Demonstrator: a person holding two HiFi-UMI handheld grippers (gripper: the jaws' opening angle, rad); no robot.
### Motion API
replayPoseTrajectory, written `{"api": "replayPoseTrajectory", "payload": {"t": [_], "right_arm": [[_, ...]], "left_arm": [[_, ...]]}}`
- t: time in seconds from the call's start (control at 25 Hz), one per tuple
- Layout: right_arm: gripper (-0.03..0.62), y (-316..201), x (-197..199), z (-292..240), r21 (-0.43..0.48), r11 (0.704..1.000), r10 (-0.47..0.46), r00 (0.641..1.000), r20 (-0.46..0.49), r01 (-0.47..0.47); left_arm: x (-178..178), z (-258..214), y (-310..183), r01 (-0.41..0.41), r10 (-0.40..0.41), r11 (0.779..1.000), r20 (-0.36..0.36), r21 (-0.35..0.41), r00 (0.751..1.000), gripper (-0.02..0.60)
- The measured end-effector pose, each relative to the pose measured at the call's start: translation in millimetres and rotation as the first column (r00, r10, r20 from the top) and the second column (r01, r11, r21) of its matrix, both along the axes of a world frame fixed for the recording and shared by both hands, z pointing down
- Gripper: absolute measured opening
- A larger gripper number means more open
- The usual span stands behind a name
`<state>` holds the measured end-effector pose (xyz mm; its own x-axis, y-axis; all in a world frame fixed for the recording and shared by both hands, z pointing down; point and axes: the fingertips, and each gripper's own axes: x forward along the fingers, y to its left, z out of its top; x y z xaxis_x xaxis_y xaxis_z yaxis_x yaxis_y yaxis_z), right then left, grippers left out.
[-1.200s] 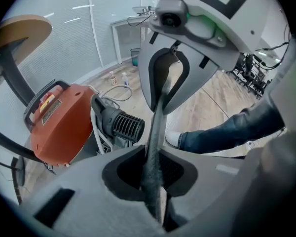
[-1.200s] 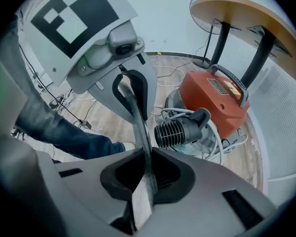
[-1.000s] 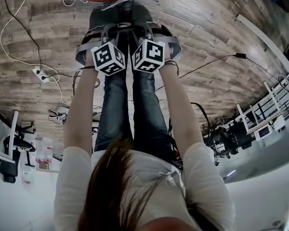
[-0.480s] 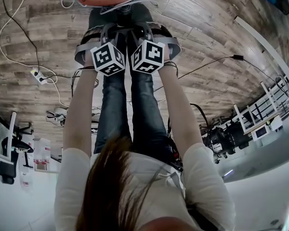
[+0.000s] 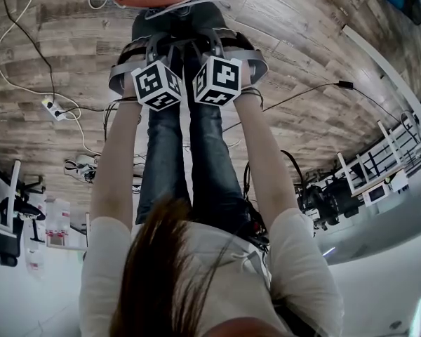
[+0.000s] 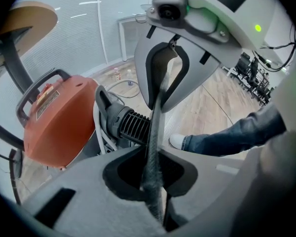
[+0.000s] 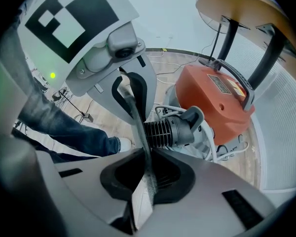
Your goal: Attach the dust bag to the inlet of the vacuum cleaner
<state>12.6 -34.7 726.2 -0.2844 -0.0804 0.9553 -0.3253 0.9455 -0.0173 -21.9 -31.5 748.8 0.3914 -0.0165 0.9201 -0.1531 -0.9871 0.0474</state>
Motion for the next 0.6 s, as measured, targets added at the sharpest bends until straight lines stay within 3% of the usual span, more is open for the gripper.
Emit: {"api": "replayPoseTrajectory", "payload": {"t": [0.2,0.44,0.6], "right_arm": [[0.034,-2,2,1,0.006,1.0,0.026,1.0,0.013,-0.026],[0.032,-2,0,1,0.007,0.996,0.084,0.996,0.038,-0.084],[0.032,-2,3,0,0.013,0.994,0.108,0.993,0.037,-0.109]], "left_arm": [[1,-1,-3,0.01,-0.01,1.0,0.018,0.026,1.0,0.04],[0,-1,-10,-0.071,0.07,0.997,0.037,0.014,0.997,0.049],[2,-1,-14,-0.071,0.071,0.997,0.035,0.013,0.997,0.055]]}}
